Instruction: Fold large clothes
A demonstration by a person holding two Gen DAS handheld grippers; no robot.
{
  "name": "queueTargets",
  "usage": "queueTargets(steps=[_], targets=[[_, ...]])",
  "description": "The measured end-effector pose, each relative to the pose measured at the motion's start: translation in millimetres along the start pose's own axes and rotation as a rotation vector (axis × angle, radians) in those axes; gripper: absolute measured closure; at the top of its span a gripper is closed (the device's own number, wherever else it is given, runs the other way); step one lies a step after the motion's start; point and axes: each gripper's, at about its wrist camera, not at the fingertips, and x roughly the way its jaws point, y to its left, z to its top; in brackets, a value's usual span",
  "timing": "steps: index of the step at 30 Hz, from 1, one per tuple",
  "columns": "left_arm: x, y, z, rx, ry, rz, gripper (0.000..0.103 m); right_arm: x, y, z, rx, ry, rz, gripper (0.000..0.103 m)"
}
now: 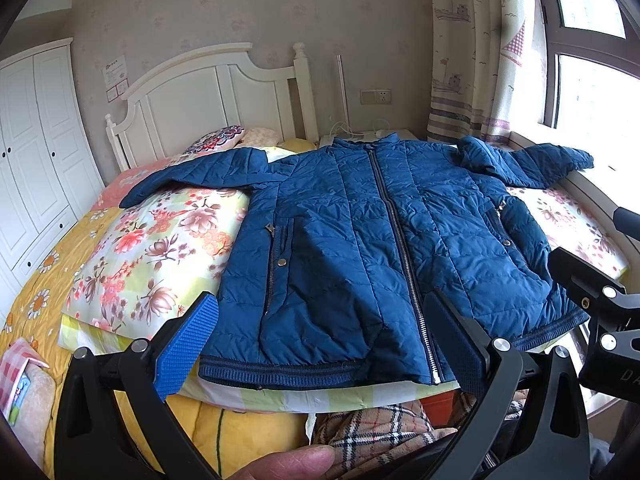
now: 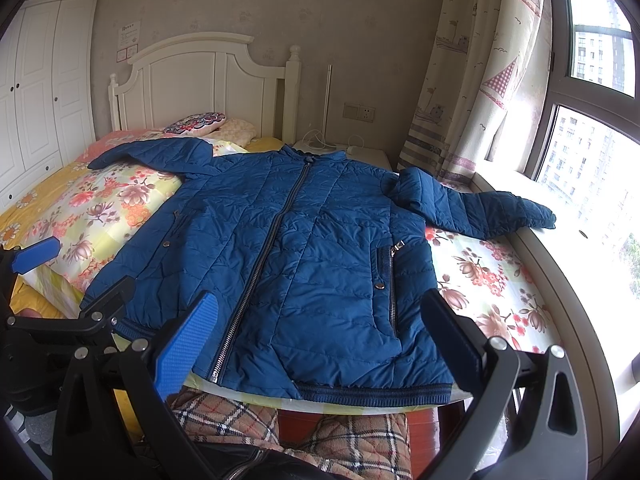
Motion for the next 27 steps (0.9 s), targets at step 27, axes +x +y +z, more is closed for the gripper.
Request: queueTargets(steps=[27], targets=[[99,-20,58,-0.056,0.094,-0.036,0.005,60,-20,-3,0.056,0.105,-0.003,0.002]])
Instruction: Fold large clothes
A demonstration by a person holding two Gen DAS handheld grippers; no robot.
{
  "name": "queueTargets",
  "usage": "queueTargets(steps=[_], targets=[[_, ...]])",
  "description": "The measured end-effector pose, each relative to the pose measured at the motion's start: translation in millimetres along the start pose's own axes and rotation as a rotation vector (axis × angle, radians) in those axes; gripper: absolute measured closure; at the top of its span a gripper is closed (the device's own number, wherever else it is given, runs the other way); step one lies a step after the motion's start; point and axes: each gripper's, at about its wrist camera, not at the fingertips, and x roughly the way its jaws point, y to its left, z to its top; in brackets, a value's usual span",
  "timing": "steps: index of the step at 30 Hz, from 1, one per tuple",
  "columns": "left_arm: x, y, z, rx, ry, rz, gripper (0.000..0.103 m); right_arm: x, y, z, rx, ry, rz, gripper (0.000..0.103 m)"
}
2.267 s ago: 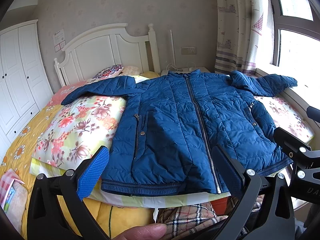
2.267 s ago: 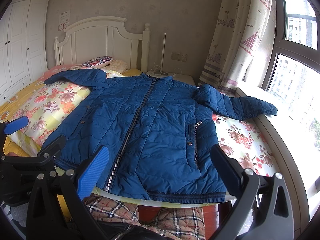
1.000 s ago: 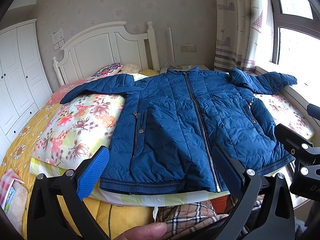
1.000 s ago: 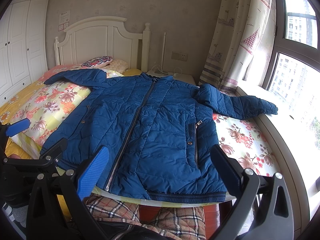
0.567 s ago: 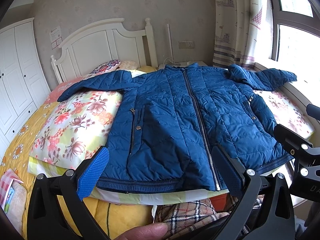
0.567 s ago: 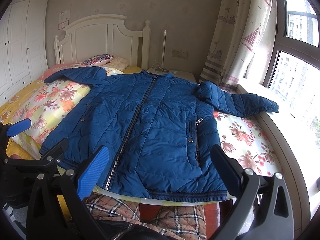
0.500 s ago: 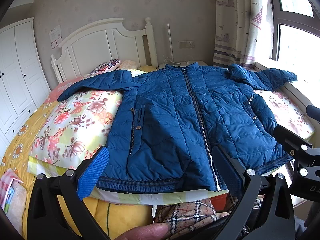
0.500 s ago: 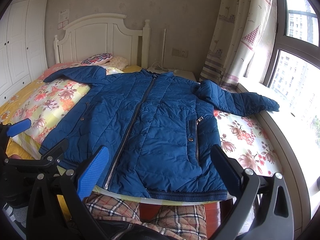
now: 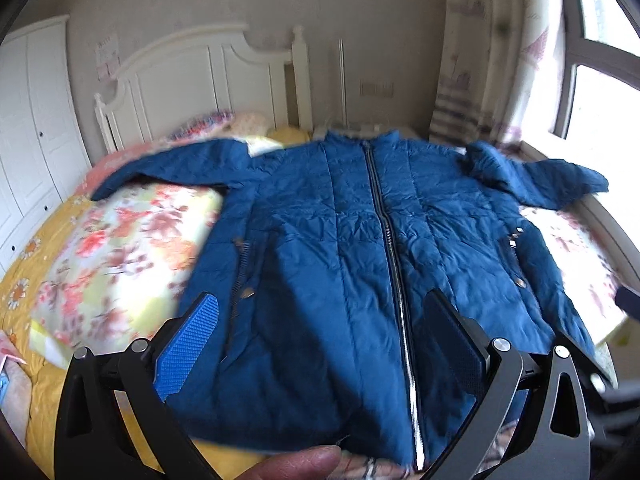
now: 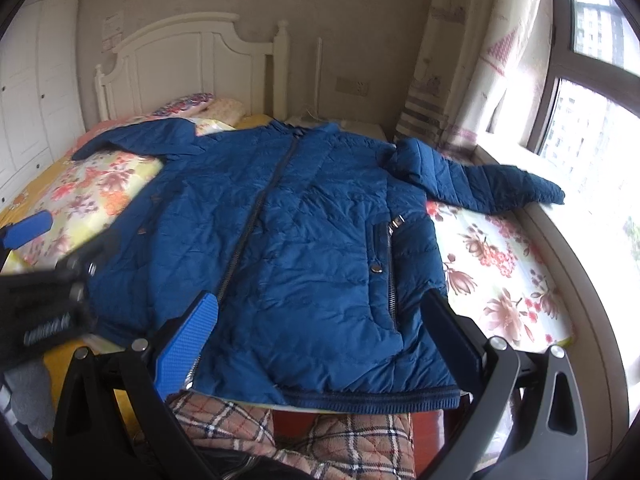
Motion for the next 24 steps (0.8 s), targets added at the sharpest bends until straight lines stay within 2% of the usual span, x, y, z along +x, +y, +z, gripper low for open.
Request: queueTargets(steps=[6,8,11,13,15,18,19,20,24], targets=[[115,-14,68,0.04,0.165,0.102,0.005,55,-40,26,0.077,0.034,0.012,0.002],[147,-12,84,0.043,0.208,0.115,0.005,79,-70,40,0.148,0.054,-0.001,0.003],[186,-11,102,0.053,0.229,0.111,0.005,110,-129,55,0.273,0.06,-0.079,0.003],[206,-9,109,0.054,0.225,0.077,0.005,133,-177,62,0.361,0.068,-0.149,0.003],[229,-7,111,0.047,0.226,0.037,0.005,154,-222,65,0.446,0.062,-0.181,0.008],[265,-3,102,0.039,0.295,0.021,0.004,187,-279,67,0.569,0.076,-0.206,0.014],[271,-1,98,0.029,0.3,-0.001,0.004,203,-303,69,0.621,0.082,-0.214,0.018],[271,5,94,-0.011,0.268,-0.033,0.004,215,-318,70,0.652,0.087,-0.225,0.019],[271,6,90,-0.009,0.259,-0.04,0.004,265,-364,84,0.72,0.104,-0.27,0.02]])
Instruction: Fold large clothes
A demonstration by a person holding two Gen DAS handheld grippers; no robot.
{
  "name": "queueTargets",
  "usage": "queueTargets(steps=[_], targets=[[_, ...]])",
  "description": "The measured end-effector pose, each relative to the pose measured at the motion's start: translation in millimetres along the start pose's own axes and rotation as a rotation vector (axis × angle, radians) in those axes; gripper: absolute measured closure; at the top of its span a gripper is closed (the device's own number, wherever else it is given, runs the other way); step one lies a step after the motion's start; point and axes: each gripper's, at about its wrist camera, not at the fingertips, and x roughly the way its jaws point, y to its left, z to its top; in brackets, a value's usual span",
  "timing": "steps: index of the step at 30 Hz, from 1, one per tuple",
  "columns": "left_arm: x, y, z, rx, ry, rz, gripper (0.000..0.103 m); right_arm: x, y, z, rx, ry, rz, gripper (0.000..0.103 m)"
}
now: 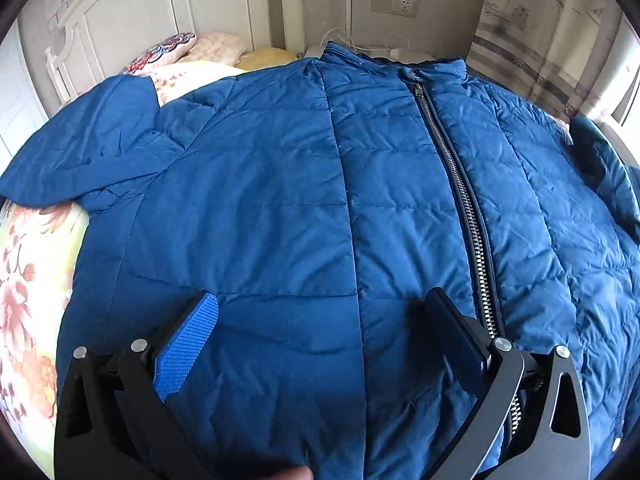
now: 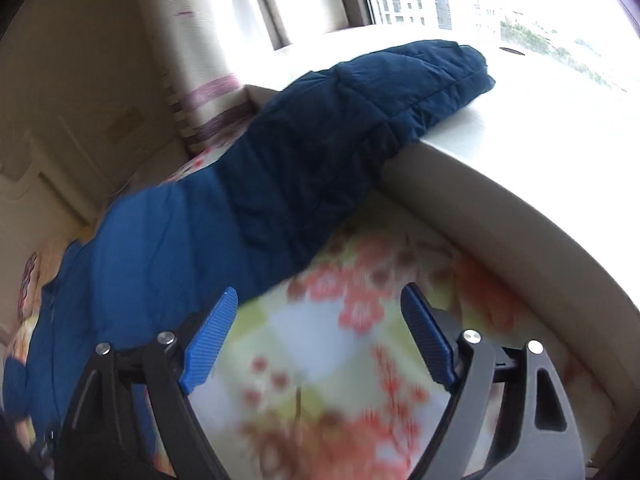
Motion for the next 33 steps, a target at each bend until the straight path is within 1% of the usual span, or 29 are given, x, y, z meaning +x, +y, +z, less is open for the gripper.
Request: queueTargets(steps=[3,4,6,7,8,9,10,11,12,13,14,16,17,18,19,20,21,22,24,25,26,27,28,29,30,31,33], targets=[[0,3,-2,-0.004,-0.001,-0.014,0.004,36,-2,29,0.032,-0.02,-0.04,0.02],[0,3,-1,0.002,0.001,-0.014,0.004,42,-2,34,0.037,-0.024,-0.049,0.02],[1,2,1,0.011,0.008,-0.019,0.004,54,1,42,0.033,-0.024,-0.073,0.024],[2,2,2,0.012,0.008,-0.022,0.004,60,4,46,0.022,-0.028,-0.079,0.036],[2,3,3,0.014,0.008,-0.025,0.004,65,7,50,0.011,-0.037,-0.071,0.056],[2,3,3,0.014,0.006,-0.026,0.004,66,10,54,0.006,-0.055,-0.079,0.066],[2,3,4,0.013,0.005,-0.027,0.004,63,14,56,-0.001,-0.086,-0.089,0.085],[3,3,4,0.012,0.004,-0.027,0.004,55,23,53,-0.011,-0.118,-0.079,0.089],[3,3,5,0.011,0.003,-0.027,0.004,47,34,56,-0.037,-0.162,-0.061,0.091],[3,4,4,0.009,0.001,-0.027,0.004,32,56,56,-0.106,-0.227,-0.044,0.092],[3,4,4,0.007,0.0,-0.03,0.004,18,83,54,-0.187,-0.275,-0.014,0.092],[2,5,3,0.003,-0.003,-0.033,0.004,-6,139,43,-0.338,-0.332,0.077,0.092],[1,5,3,0.002,-0.003,-0.035,0.004,-15,164,34,-0.406,-0.351,0.12,0.092],[1,5,3,0.001,-0.004,-0.037,0.004,-27,203,18,-0.511,-0.363,0.195,0.092],[1,5,3,-0.001,-0.005,-0.038,0.004,-32,228,5,-0.577,-0.352,0.255,0.092],[0,6,3,-0.005,-0.007,-0.043,0.004,-33,251,-8,-0.63,-0.328,0.313,0.092],[0,6,3,-0.008,-0.008,-0.047,0.004,-32,275,-24,-0.686,-0.285,0.377,0.092],[0,7,2,-0.01,-0.01,-0.049,0.004,-26,301,-44,-0.748,-0.224,0.426,0.092],[0,7,2,-0.014,-0.012,-0.054,0.004,-7,335,-78,-0.834,-0.114,0.47,0.089],[0,7,2,-0.015,-0.013,-0.056,0.004,11,350,-94,-0.883,-0.039,0.469,0.083],[-1,7,2,-0.015,-0.013,-0.057,0.004,27,357,-103,-0.906,0.025,0.463,0.068],[-1,8,2,-0.016,-0.014,-0.058,0.004,43,361,-113,-0.92,0.107,0.457,0.057],[0,9,2,-0.016,-0.015,-0.059,0.004,61,360,-123,-0.922,0.208,0.451,0.043],[0,9,3,-0.017,-0.016,-0.061,0.004,65,356,-124,-0.916,0.223,0.453,0.043],[0,9,3,-0.019,-0.016,-0.062,0.004,54,351,-130,-0.909,0.223,0.47,0.042],[0,9,2,-0.02,-0.017,-0.063,0.004,47,342,-125,-0.886,0.258,0.507,0.038],[-1,10,2,-0.026,-0.021,-0.069,0.004,29,320,-107,-0.806,0.296,0.572,0.038]])
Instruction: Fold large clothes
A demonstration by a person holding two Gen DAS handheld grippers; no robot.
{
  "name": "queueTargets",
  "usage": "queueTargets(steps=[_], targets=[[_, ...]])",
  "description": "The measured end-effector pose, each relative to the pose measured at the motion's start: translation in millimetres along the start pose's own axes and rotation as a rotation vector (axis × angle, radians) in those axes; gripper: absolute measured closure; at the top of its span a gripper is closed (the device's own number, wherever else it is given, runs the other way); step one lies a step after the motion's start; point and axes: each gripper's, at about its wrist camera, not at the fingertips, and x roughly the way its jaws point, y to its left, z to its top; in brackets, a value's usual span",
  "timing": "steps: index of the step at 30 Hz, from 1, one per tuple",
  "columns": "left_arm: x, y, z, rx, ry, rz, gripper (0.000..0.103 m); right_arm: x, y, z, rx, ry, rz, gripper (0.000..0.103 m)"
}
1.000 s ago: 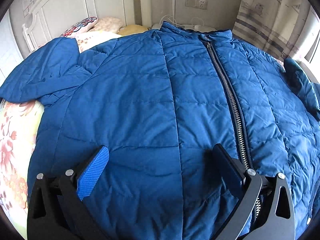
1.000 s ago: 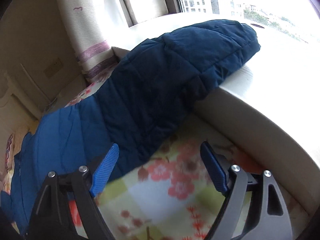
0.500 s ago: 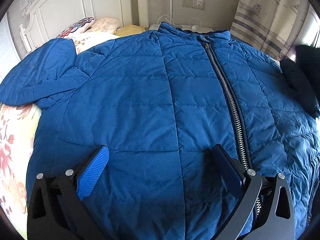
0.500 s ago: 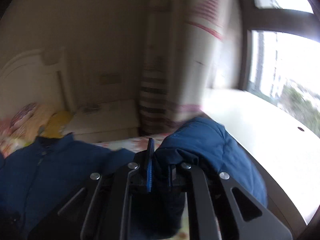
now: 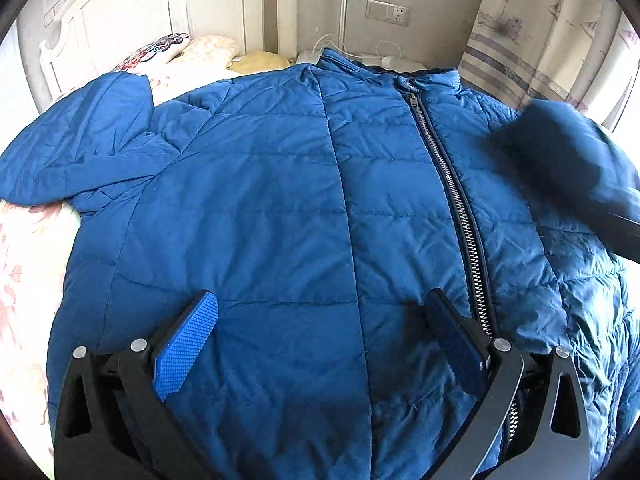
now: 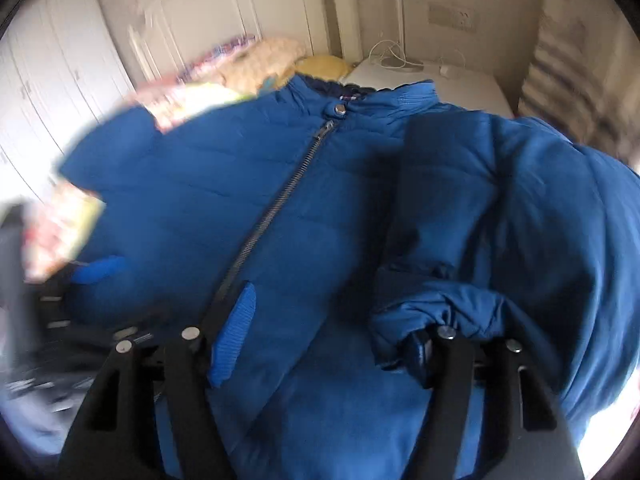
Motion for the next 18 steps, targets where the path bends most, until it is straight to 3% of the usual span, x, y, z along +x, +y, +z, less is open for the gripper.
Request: queueTargets(steps=[6,9,12,15,17,18], targets=[[-14,-17,3,0.042,-0.034,0.029,0.005,-92,-18,-73,0.1,-0.134,0.066,0.031],[-42,-58,12,0.14,-0.106,-0.031,0.005,-99,-28,-118,0.166,-0.118,0.033,0.033],[-69,-108,22,0.227,-0.129,-0.161,0.005,-97,-34,-151,0.192,-0.141,0.048,0.033],[-84,-147,28,0.285,-0.108,-0.282,0.005,-107,-14,-156,0.115,-0.176,-0.022,0.031],[-84,-171,32,0.33,-0.075,-0.345,0.005,-111,11,-163,-0.016,-0.193,-0.145,0.03],[-78,-181,31,0.356,-0.056,-0.339,0.005,-114,18,-168,-0.037,-0.213,-0.199,0.031]])
